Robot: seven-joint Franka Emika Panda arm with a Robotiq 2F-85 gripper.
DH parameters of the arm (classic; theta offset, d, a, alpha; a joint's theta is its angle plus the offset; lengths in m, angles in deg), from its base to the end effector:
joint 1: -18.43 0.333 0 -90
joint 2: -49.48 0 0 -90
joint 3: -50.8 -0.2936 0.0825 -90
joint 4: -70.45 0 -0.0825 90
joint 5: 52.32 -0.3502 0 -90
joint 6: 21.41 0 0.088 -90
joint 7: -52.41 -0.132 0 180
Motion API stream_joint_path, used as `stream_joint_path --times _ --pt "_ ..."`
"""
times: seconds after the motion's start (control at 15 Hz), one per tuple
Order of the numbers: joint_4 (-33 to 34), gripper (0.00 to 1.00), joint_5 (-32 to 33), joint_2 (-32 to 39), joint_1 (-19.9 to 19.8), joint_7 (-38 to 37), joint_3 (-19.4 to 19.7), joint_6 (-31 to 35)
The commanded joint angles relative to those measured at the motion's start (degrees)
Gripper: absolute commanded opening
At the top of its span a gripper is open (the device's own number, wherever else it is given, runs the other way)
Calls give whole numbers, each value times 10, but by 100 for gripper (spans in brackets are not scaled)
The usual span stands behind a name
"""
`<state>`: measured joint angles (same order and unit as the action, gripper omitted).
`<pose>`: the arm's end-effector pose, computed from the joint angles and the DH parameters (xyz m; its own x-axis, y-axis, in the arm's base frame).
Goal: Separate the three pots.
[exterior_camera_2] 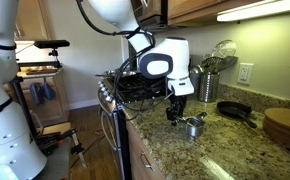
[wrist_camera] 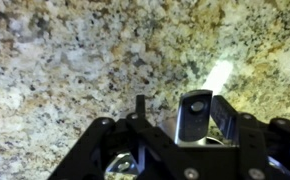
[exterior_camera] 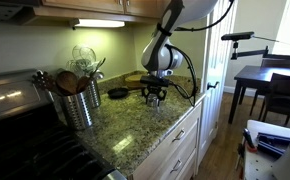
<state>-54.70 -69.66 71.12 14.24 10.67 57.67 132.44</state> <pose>0.5374 -0.1123 0.2087 0.3863 -0.9223 0.0046 -0.9091 -0.3816 -0.1670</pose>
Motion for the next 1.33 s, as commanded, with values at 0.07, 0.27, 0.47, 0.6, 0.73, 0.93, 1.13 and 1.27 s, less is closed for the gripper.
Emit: stream_joint_path --times 0.07,0.27,0.47,0.6,0.73,0.93,1.13,1.27 --pt "2 67 41 -21 22 -5 20 -30" --pt "7 46 55 -20 26 -5 19 -39" --pt "15 40 63 -18 28 -2 16 -55" --pt "19 44 66 -18 29 -1 15 -65" --pt "20 46 69 -20 30 -1 14 -75" --pt "19 45 73 -22 31 -3 15 -83" --pt "14 35 87 -26 36 -16 24 -87" --pt "9 20 97 -30 38 -22 31 -84"
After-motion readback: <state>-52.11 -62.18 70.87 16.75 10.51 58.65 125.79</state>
